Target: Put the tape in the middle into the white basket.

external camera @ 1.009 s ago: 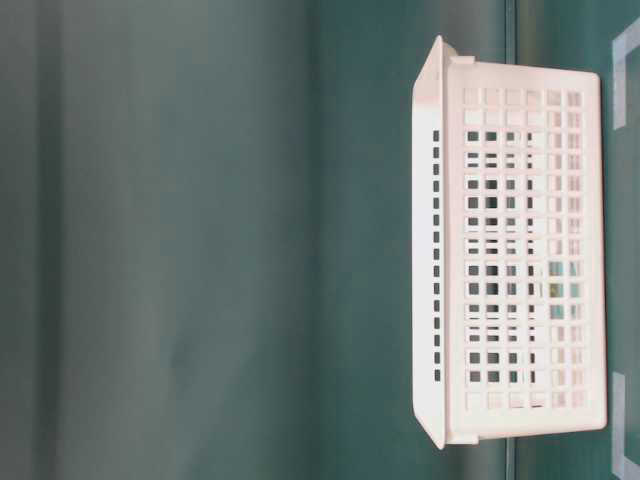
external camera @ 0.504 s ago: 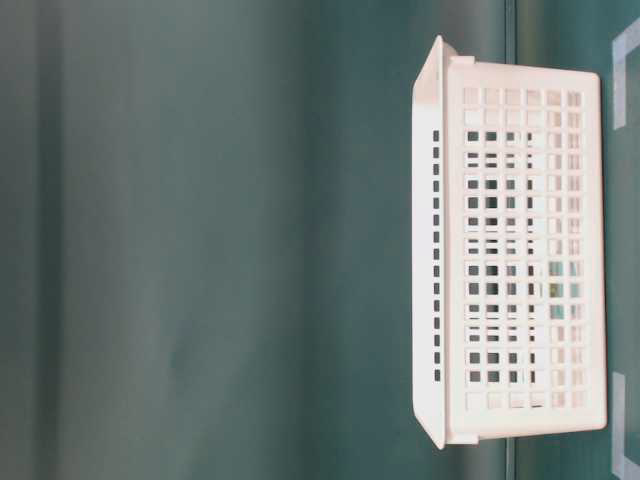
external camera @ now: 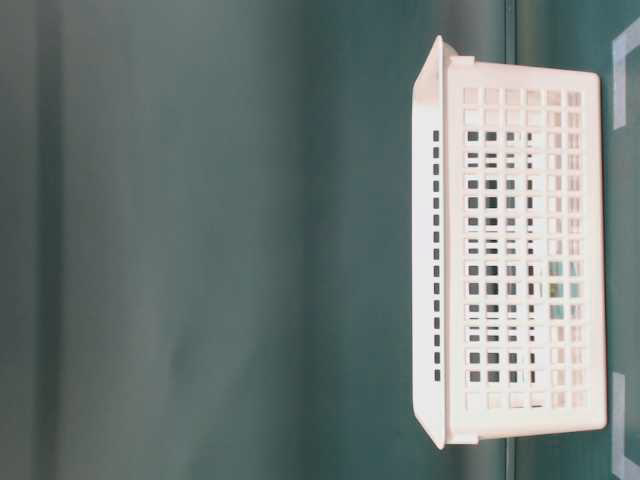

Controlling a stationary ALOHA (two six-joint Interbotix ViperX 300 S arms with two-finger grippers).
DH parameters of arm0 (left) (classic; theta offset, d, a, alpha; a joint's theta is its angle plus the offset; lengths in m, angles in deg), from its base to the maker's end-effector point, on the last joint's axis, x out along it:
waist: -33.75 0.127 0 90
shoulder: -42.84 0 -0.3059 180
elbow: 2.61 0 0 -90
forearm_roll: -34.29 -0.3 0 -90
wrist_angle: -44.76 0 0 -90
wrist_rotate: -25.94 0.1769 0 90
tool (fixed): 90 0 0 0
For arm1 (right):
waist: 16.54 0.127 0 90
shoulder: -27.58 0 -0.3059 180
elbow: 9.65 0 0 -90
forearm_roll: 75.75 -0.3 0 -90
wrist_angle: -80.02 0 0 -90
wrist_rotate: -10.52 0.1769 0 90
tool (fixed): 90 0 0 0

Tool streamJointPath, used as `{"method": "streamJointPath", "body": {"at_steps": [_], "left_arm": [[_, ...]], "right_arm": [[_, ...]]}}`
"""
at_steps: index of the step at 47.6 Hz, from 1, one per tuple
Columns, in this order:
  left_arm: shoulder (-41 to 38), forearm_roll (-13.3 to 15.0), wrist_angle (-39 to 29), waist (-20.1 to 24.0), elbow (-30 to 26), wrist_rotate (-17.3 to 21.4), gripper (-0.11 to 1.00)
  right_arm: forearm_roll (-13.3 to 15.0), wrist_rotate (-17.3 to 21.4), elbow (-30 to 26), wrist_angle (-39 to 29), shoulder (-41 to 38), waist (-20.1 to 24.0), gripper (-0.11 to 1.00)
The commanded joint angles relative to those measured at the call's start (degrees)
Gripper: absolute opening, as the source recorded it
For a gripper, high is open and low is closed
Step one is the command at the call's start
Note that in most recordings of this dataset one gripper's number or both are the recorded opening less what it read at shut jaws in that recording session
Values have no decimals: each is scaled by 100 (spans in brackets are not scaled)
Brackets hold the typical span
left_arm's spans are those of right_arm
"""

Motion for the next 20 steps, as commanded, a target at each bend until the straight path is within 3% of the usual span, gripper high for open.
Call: {"method": "streamJointPath", "body": {"at_steps": [1, 20], "left_arm": [[-53, 9, 26, 18, -62, -9, -11], [-44, 9, 18, 26, -62, -9, -11]], "right_arm": [[9, 26, -18, 0, 35, -9, 99], [18, 62, 396, -9, 299, -9, 99]]}}
